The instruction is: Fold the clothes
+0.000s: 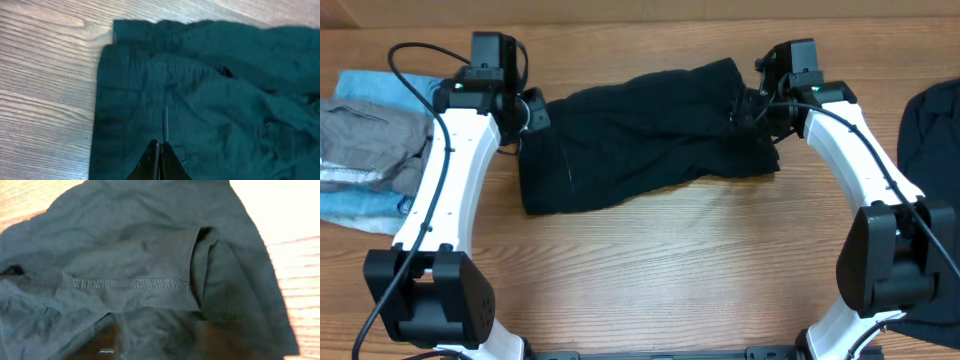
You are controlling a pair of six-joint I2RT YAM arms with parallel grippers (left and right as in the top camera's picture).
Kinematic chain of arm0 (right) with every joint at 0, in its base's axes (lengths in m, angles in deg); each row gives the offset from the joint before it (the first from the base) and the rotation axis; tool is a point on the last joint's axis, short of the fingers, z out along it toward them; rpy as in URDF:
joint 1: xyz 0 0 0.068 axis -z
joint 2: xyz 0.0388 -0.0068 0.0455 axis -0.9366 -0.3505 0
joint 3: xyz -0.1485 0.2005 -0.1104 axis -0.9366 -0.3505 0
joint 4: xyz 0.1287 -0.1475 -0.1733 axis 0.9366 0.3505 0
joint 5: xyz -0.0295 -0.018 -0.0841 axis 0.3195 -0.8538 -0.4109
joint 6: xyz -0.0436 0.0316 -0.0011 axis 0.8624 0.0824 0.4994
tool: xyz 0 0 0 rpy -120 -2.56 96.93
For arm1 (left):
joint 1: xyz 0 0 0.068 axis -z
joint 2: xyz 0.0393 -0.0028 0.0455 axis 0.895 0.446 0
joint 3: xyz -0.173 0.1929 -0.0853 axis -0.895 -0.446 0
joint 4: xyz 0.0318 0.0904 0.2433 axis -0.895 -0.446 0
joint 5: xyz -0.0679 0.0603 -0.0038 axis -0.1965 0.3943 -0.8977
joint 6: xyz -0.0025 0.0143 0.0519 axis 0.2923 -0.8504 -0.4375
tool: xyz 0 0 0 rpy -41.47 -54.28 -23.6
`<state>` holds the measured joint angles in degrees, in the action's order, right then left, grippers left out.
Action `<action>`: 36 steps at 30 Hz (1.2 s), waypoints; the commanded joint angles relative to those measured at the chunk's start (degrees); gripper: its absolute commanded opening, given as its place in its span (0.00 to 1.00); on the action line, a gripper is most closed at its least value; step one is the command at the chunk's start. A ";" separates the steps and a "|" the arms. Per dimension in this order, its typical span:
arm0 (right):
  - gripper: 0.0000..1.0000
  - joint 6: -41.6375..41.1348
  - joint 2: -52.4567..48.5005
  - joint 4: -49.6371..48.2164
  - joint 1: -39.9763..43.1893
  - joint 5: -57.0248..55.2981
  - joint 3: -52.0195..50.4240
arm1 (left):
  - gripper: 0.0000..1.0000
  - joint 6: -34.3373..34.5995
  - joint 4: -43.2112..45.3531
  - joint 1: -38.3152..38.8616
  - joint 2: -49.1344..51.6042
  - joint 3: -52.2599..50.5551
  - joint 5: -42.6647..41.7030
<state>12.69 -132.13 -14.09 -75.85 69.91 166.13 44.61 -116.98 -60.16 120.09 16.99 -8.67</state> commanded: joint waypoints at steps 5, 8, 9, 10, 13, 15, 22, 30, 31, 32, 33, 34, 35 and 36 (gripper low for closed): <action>0.43 3.56 -0.83 -1.33 -0.26 -4.55 -0.07 | 0.04 -0.61 0.61 5.68 12.04 0.02 -1.29; 0.45 3.56 -5.60 -2.60 -0.28 -4.48 -0.68 | 0.04 -0.61 1.44 5.68 12.87 0.02 -0.76; 0.45 3.54 -7.69 -2.89 -0.28 -3.91 -0.68 | 0.04 -0.61 1.57 5.68 12.87 0.02 -0.74; 0.45 3.56 -10.25 -3.45 -0.28 -2.32 -0.68 | 0.04 -0.61 1.66 5.68 12.87 0.02 -0.66; 0.44 4.00 -13.16 -6.08 -0.28 0.94 -0.68 | 0.04 -0.61 2.51 5.68 12.87 0.02 -0.66; 0.10 3.96 -13.14 -8.39 -0.26 2.36 -0.55 | 0.04 -0.61 3.02 5.68 12.87 0.02 -0.61; 0.04 0.31 -13.07 -11.30 1.33 10.12 7.61 | 0.04 -0.63 4.02 5.68 12.87 0.00 0.87; 0.21 -4.26 -13.81 -23.74 1.14 -0.81 9.84 | 0.04 -0.63 4.72 5.68 12.87 0.00 2.56; 0.42 -3.34 -14.71 -26.23 0.90 -2.08 9.84 | 0.04 -0.68 5.11 5.68 12.87 0.00 2.54; 0.69 -1.75 -15.61 -28.39 0.92 -2.47 9.84 | 0.04 -1.25 5.49 5.68 12.87 0.00 2.54; 0.86 0.68 -16.31 -30.10 0.92 -2.60 9.84 | 0.04 -2.34 5.92 5.68 12.87 0.02 2.56; 0.95 3.02 -16.70 -30.86 0.98 -2.58 9.86 | 0.04 -2.86 6.10 5.68 12.87 0.02 2.54; 0.95 5.86 -16.31 -29.57 0.98 -1.49 10.60 | 0.04 -3.26 6.38 5.68 12.87 0.02 2.58; 0.95 7.56 -15.34 -26.32 0.98 0.61 12.15 | 0.04 -3.76 7.13 5.66 12.85 0.09 2.58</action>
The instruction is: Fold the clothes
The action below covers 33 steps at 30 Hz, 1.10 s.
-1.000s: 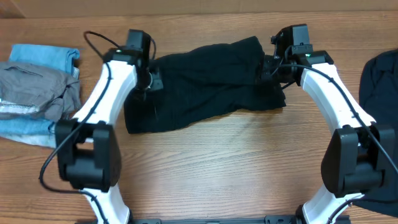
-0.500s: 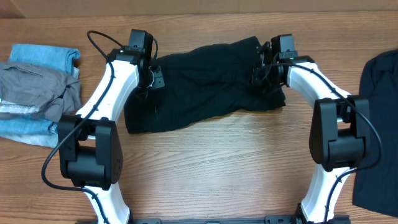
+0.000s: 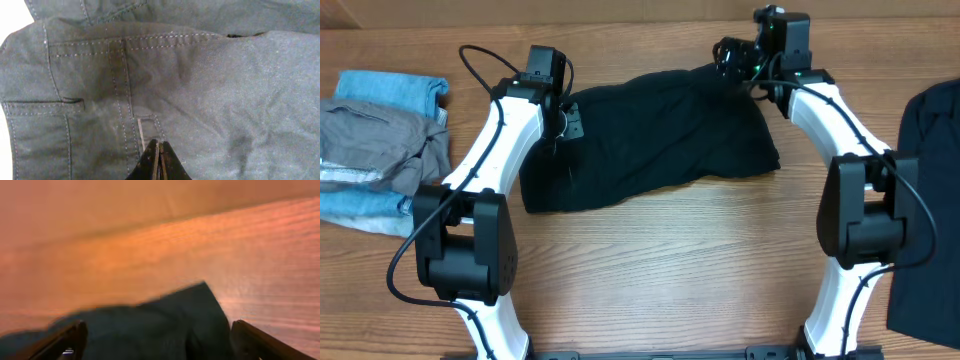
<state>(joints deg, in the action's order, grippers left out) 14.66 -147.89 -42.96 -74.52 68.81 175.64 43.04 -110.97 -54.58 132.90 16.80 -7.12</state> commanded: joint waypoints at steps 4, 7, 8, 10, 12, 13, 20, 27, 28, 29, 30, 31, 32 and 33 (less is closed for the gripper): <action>0.50 6.64 6.19 15.96 -1.57 10.88 6.34 | 0.04 -2.91 2.03 0.98 -1.05 3.50 0.28; 0.04 6.71 6.32 22.80 -2.93 15.26 6.19 | 0.04 -2.86 2.08 2.82 -1.36 5.42 0.33; 0.04 9.20 6.01 24.15 -4.11 15.02 4.85 | 0.04 -2.62 2.05 3.26 -1.22 5.40 0.46; 0.04 10.12 4.61 24.15 -5.31 12.55 3.78 | 0.04 -2.45 2.01 3.26 -1.18 5.22 0.59; 0.04 10.12 2.47 23.78 -6.03 12.37 3.74 | 0.04 -2.43 2.03 3.26 -0.90 5.07 0.59; 0.04 10.14 1.73 23.47 -6.38 12.70 3.74 | 0.04 -1.88 2.12 3.28 -0.63 4.94 0.61; 0.04 11.19 -5.40 21.49 -9.38 12.94 3.74 | 0.04 1.86 2.23 3.26 7.23 3.52 0.76; 0.04 11.17 -9.31 9.60 -9.03 -2.08 3.74 | 0.04 1.84 5.07 2.99 12.26 3.52 8.37; 0.04 11.15 -9.44 8.31 -8.79 -3.08 3.74 | 0.04 1.84 5.05 2.84 12.26 3.52 9.60; 0.04 11.15 -9.57 6.58 -8.46 -4.50 3.74 | 0.04 1.81 5.05 2.62 12.26 3.52 10.43; 0.04 11.15 -9.62 4.98 -8.09 -5.86 3.74 | 0.04 1.81 5.07 2.38 12.26 3.52 11.13; 0.04 11.15 -9.62 3.87 -7.76 -6.95 3.74 | 0.04 1.79 5.11 2.05 12.26 3.52 11.61; 0.04 11.15 -9.62 2.54 -7.06 -9.01 3.74 | 0.04 1.79 5.25 1.73 12.26 3.52 11.78; 0.04 11.17 -9.62 1.79 -6.56 -10.05 3.74 | 0.04 1.79 5.49 1.27 12.26 3.52 11.72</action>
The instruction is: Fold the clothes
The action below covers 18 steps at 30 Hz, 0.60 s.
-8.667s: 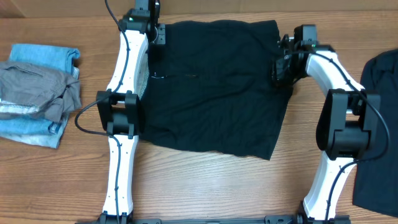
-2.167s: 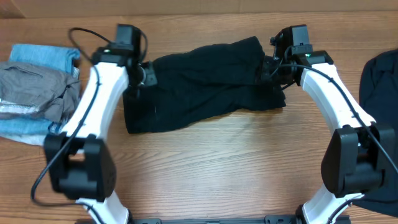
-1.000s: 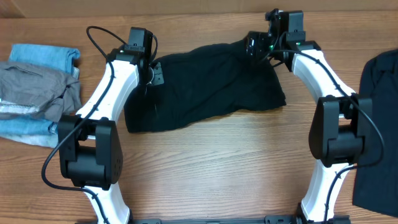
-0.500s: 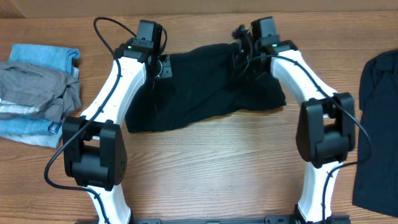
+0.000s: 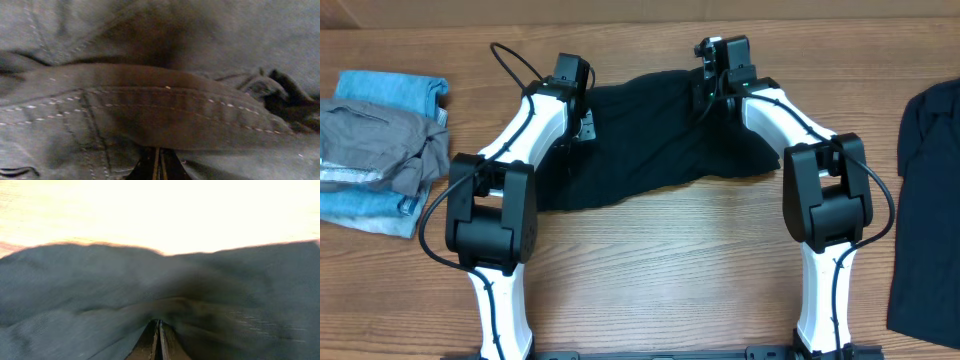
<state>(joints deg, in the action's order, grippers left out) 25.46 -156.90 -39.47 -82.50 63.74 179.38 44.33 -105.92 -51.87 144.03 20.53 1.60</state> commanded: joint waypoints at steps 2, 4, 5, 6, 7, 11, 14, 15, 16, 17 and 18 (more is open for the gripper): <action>0.04 0.35 -0.61 -3.76 3.02 -7.50 0.00 | 0.04 -1.05 0.87 -2.01 1.14 -0.20 3.04; 0.04 -0.13 -0.61 -5.53 5.18 -7.78 0.02 | 0.04 -3.39 0.96 -2.32 1.03 0.81 2.99; 0.04 -0.33 -0.44 -5.46 5.90 -7.76 0.46 | 0.04 -4.09 0.20 -2.29 0.66 1.88 2.95; 0.04 -0.33 -0.07 -4.33 6.45 -7.76 1.49 | 0.04 -4.44 -1.38 -2.29 -0.13 3.69 2.99; 0.04 -0.33 0.74 -2.21 6.67 -7.69 2.86 | 0.04 -4.42 -2.80 -2.23 -0.96 5.60 2.99; 0.04 -3.85 7.17 9.73 6.56 0.52 5.38 | 0.04 -2.97 -4.59 -1.97 -8.72 10.75 -4.79; 0.04 -4.98 10.40 24.74 6.56 18.21 5.38 | 0.05 -0.76 -10.95 -1.97 -10.51 10.73 -11.52; 0.04 -4.57 10.40 27.54 6.56 21.59 5.38 | 0.05 -0.79 -12.76 -1.97 -10.14 10.73 -12.90; 0.04 -4.57 10.40 30.25 6.43 22.75 5.33 | 0.05 -0.79 -13.73 -1.92 -9.77 10.64 -13.44; 0.04 -3.61 10.40 33.31 6.16 22.69 5.33 | 0.04 -0.81 -14.21 -1.84 -9.33 10.62 -13.57; 0.04 -2.25 10.38 35.08 5.99 22.69 5.33 | 0.04 -0.79 -14.08 -1.84 -8.83 10.58 -13.57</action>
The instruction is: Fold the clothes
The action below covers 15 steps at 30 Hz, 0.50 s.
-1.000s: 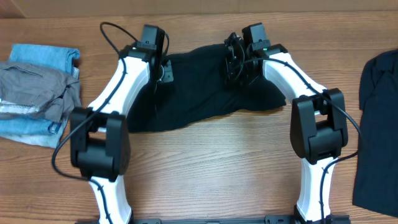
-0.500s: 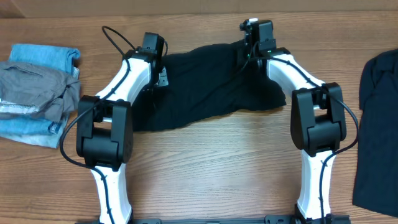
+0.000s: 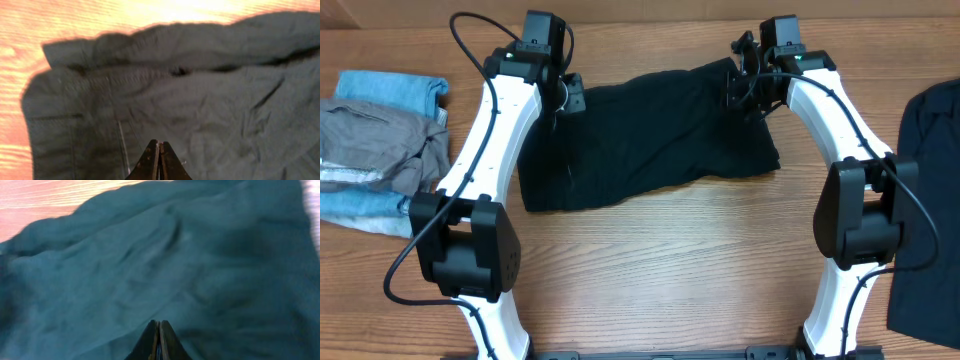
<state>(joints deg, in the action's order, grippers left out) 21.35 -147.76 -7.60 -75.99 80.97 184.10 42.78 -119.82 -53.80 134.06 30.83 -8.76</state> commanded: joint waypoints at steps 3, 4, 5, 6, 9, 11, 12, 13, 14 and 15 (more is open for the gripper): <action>0.04 4.26 1.20 7.17 -0.68 5.51 0.48 | 0.04 0.76 1.14 0.09 4.20 -0.26 -3.89; 0.04 6.25 1.20 8.07 -0.85 5.46 0.02 | 0.04 0.76 1.66 0.13 6.19 -0.26 -4.26; 0.04 7.56 1.20 8.50 -1.03 5.42 -0.72 | 0.04 0.52 2.56 0.17 8.85 -0.26 -5.46; 0.04 8.63 1.20 8.81 -1.07 5.49 -1.66 | 0.04 0.55 3.17 0.15 11.15 -0.26 -6.73; 0.04 9.03 1.20 9.33 -1.07 5.46 -5.57 | 0.04 0.55 4.31 0.17 16.04 -0.26 -8.13; 0.04 12.11 1.18 8.48 -1.05 4.72 -9.29 | 0.04 -0.59 4.92 0.04 17.38 -0.26 -7.58; 0.04 12.59 1.16 8.02 -1.05 1.05 -10.82 | 0.04 -0.94 4.92 0.07 17.55 -0.26 -6.58; 0.04 12.57 1.14 7.65 -0.85 -5.57 -12.46 | 0.04 -0.98 4.66 0.04 17.55 -0.26 -4.52; 0.04 12.31 1.09 7.67 -0.52 -8.81 -12.81 | 0.04 -1.42 4.63 -0.13 17.55 -0.26 -3.67; 0.04 12.11 1.09 7.65 -0.17 -11.50 -12.83 | 0.04 -1.57 4.39 -0.15 17.55 -0.26 -2.32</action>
<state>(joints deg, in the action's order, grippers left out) 32.47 -147.76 0.33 -76.82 78.72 172.14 42.91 -115.08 -53.77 150.41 30.72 -15.07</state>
